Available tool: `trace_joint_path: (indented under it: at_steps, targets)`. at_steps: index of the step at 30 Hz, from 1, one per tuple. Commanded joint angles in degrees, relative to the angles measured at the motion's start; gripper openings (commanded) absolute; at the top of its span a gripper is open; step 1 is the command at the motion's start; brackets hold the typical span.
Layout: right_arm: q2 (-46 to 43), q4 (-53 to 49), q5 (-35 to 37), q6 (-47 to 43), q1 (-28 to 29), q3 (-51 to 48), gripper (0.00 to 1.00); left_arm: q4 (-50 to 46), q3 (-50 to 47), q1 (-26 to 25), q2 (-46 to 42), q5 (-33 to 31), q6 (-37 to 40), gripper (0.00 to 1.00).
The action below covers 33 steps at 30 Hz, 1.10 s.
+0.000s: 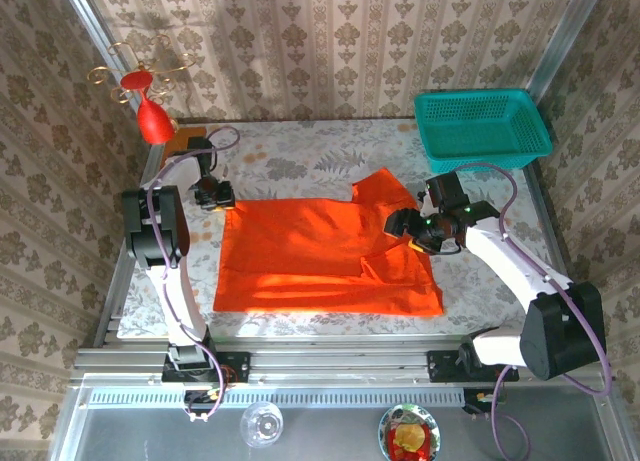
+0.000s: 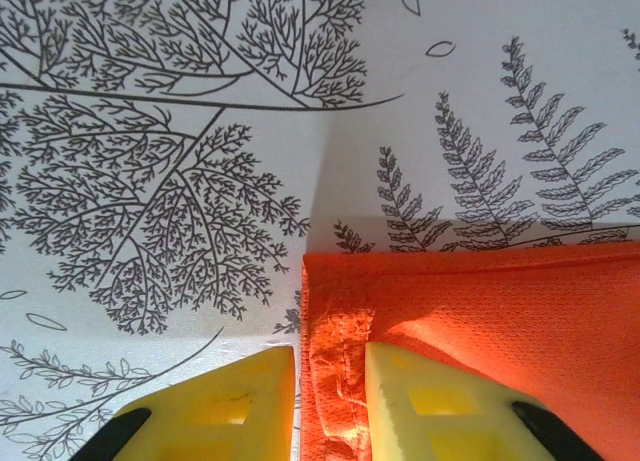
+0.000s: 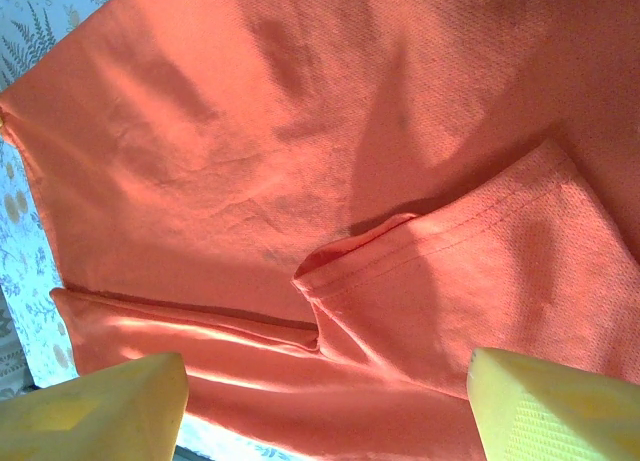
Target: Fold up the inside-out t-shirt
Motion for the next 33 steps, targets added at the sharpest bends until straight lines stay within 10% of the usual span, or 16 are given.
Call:
trace_joint_path:
  at_steps: [1,22,33]
  targets:
    - [0.77,-1.07,0.39,0.19,-0.03,1.2,0.75,-1.21,2.6,0.32,1.23,0.3,1.14,0.26]
    - [9.2,-0.02,5.61,-3.9,-0.02,7.88,0.75,-3.94,5.58,0.5,5.37,0.14,2.34,0.12]
    - [28.53,-0.52,14.85,-22.34,-0.38,26.81,0.52,-3.55,5.08,0.19,4.87,0.3,2.58,0.0]
